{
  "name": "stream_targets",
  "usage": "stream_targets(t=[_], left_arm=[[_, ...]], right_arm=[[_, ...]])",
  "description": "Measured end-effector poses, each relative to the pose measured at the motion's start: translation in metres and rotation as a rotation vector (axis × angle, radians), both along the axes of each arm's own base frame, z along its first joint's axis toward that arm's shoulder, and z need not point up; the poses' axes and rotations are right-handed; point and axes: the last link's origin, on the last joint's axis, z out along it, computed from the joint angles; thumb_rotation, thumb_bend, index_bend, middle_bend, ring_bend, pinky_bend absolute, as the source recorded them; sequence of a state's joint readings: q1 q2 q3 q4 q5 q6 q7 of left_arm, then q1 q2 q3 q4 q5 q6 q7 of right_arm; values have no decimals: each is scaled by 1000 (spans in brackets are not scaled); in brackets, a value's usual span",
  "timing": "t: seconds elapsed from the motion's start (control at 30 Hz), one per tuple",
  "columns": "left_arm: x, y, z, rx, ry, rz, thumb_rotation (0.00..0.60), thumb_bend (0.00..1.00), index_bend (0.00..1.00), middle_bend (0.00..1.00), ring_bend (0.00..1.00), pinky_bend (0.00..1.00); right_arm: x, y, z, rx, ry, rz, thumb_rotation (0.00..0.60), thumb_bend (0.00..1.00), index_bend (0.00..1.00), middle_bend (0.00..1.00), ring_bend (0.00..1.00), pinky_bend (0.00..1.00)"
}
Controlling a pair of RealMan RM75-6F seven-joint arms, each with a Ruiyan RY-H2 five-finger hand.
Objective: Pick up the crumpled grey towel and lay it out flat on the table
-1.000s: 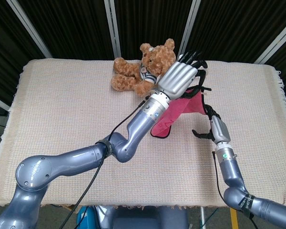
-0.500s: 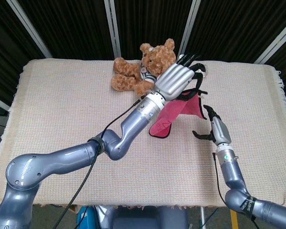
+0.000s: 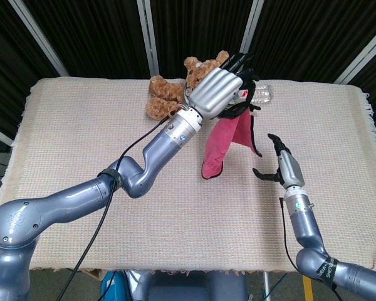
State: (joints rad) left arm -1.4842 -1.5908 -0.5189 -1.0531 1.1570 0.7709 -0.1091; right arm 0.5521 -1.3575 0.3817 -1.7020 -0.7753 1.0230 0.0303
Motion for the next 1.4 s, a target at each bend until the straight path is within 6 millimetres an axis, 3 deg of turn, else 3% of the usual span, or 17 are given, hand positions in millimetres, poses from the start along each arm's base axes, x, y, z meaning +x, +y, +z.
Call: stream_targets(t=[0.2, 0.7, 0.8, 0.97, 1.3, 1.4], left_arm=[[-2, -3, -7, -15, 8, 1, 600, 507, 609, 271, 1, 26], [2, -12, -8, -39, 0, -24, 600, 506, 609, 277, 1, 26], [3, -14, -8, -42, -5, -31, 600, 507, 610, 277, 1, 26], [5, -17, -6, -37, -2, -42, 600, 506, 615, 277, 1, 26], [4, -20, -6, -39, -4, -40, 600, 507, 619, 277, 1, 26], [4, -21, -7, -41, -5, -38, 600, 507, 620, 277, 1, 26]], right_arm=[[2, 4, -7, 19, -4, 8, 600, 257, 35, 0, 0, 0], [5, -12, -8, -13, -9, -12, 600, 256, 4, 0, 0, 0], [6, -13, -9, -7, -7, -12, 600, 256, 71, 0, 0, 0], [8, -11, -9, -8, -13, -10, 600, 261, 278, 0, 0, 0], [9, -5, -11, -7, -23, -10, 600, 275, 365, 0, 0, 0], [12, -5, -12, -7, -26, -4, 600, 334, 441, 1, 0, 0]])
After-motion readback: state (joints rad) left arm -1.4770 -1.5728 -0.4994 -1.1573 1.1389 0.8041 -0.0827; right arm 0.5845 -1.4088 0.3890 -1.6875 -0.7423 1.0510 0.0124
